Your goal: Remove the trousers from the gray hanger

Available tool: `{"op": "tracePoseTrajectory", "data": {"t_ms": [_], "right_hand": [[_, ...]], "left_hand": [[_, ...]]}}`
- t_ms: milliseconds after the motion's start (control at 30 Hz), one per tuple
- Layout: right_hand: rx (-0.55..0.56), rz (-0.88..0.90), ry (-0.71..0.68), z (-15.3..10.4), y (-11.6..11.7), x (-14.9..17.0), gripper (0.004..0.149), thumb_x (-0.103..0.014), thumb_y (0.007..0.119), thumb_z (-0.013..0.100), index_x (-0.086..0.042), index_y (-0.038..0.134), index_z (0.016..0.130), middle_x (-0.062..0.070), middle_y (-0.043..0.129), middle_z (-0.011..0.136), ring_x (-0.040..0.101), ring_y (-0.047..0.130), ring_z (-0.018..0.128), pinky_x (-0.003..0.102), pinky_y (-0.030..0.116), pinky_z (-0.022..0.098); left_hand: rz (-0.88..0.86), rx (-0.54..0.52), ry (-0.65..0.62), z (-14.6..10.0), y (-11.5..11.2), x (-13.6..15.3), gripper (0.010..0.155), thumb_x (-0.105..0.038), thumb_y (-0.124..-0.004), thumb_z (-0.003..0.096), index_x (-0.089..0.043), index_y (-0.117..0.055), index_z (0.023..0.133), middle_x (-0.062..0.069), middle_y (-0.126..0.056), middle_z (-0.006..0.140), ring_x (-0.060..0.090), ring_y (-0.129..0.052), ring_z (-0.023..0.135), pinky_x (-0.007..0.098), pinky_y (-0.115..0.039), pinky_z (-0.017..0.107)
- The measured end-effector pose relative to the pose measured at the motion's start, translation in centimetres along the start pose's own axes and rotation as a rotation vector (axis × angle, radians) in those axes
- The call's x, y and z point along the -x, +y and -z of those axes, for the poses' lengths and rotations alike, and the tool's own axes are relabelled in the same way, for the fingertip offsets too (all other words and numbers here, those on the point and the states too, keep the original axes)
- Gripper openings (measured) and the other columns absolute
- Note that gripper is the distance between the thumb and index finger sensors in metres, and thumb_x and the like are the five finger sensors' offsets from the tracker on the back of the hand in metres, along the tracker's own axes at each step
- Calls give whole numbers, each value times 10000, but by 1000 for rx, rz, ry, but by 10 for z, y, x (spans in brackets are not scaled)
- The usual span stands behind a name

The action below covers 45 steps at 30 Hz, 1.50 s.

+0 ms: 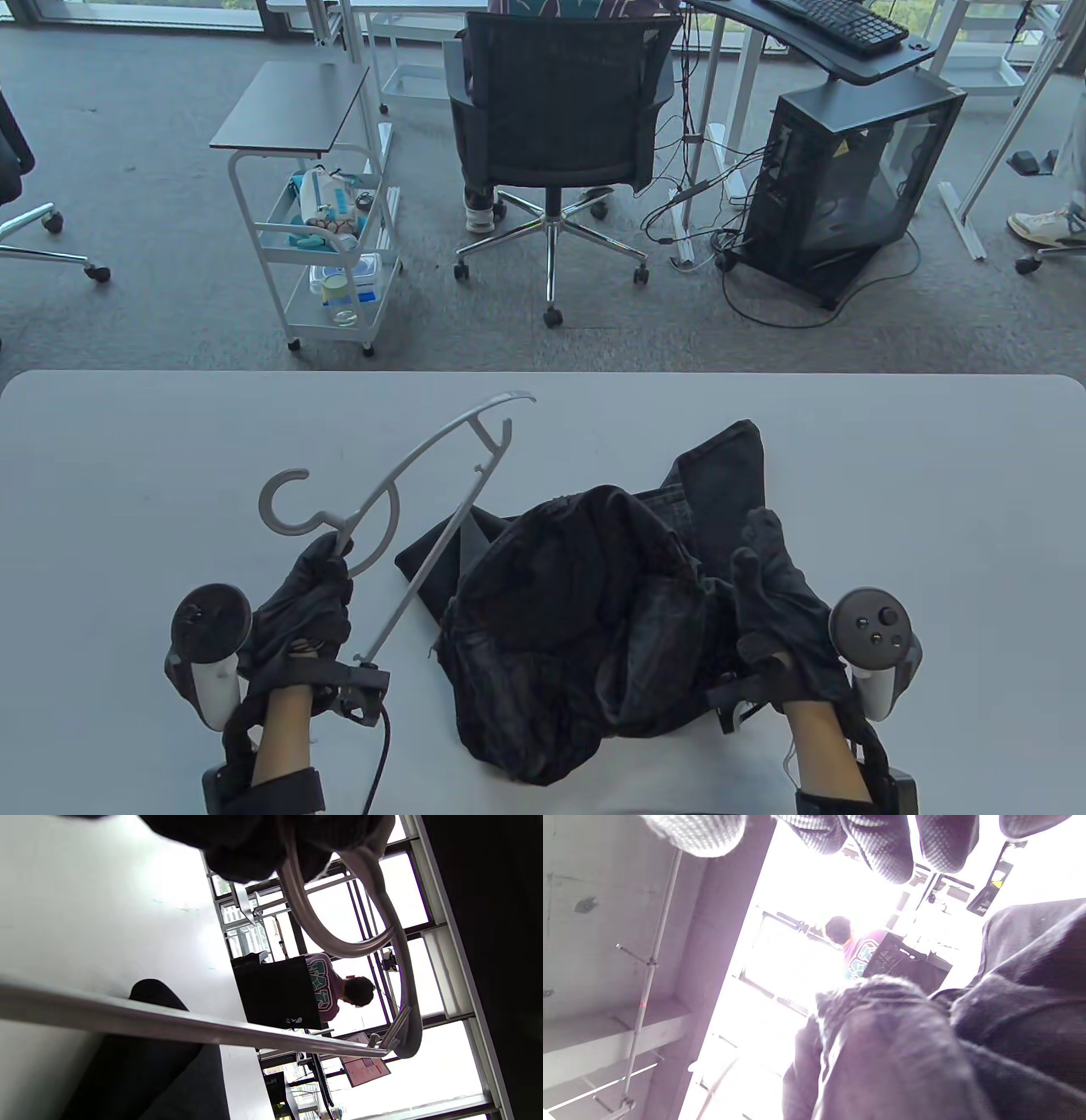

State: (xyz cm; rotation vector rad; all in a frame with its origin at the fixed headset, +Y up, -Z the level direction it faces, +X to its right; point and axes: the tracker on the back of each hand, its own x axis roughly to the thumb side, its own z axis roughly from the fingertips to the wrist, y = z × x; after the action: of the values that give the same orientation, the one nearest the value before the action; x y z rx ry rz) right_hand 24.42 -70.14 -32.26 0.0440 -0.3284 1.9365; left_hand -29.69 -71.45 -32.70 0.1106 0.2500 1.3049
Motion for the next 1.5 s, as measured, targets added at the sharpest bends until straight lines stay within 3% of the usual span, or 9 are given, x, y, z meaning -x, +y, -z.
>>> {"op": "tracePoseTrajectory", "data": {"t_ms": [200,433,500,633,867,1000,1300,1433,1500], "right_hand": [[-16,77,65,1,-2,13,776,-567,544,539,-48,399,1098,279,572,1056,616,565,922,755,534,555],[-45,79,84,5,2,20,769,-561,550,543,-48,403,1097,274,545,1071,620,559,921,749,541,556],[-56,76,94,5,3,22,770,-560,552,543,-48,402,1098,274,535,1074,622,555,923,749,540,557],[-75,71,110,6,5,27,767,-557,555,545,-48,403,1098,272,524,1080,624,551,924,748,543,556],[-59,83,135,6,1,32,765,-555,557,546,-49,403,1098,273,517,1082,626,546,925,748,539,558],[-48,65,151,4,-2,35,766,-558,559,546,-50,405,1099,271,516,1085,631,540,925,751,535,558],[-31,0,124,2,-8,27,743,-555,580,552,-74,450,1103,257,503,1100,642,507,934,758,516,563],[-37,-119,27,5,-5,8,725,-554,598,552,-102,473,1106,244,497,1110,641,485,947,767,498,567],[-48,-226,-52,4,1,-5,715,-557,606,550,-125,492,1108,231,492,1120,640,460,960,778,477,570]], "left_hand": [[-113,24,315,14,5,35,545,-326,-661,536,-243,-614,1073,163,-864,729,242,-869,335,494,-787,297],[-110,18,459,19,4,60,571,-290,-646,551,-201,-538,1105,188,-826,782,243,-880,378,487,-807,319],[-110,34,464,20,3,62,577,-299,-616,575,-175,-479,1121,222,-753,864,319,-870,481,509,-776,372],[-89,70,422,21,-4,64,731,-411,-606,579,-121,-233,1137,362,-345,1094,595,-561,871,702,-516,593],[-28,53,333,14,-6,57,805,-487,-593,564,-77,-187,1126,335,-111,1134,664,-125,970,764,-274,635],[-39,66,327,9,-4,59,831,-516,-575,563,-67,-152,1120,348,-55,1123,668,-9,946,767,-193,624],[-36,89,160,-6,-3,35,829,-574,-540,563,-83,-191,1131,376,-102,1119,701,-46,925,799,-230,582],[133,68,-19,-13,-11,2,822,-611,-547,557,-143,-227,1153,353,-128,1149,701,-59,944,817,-222,576],[357,46,-136,-19,-21,-18,820,-629,-537,555,-161,-239,1158,343,-144,1163,696,-67,958,825,-227,573]]}}
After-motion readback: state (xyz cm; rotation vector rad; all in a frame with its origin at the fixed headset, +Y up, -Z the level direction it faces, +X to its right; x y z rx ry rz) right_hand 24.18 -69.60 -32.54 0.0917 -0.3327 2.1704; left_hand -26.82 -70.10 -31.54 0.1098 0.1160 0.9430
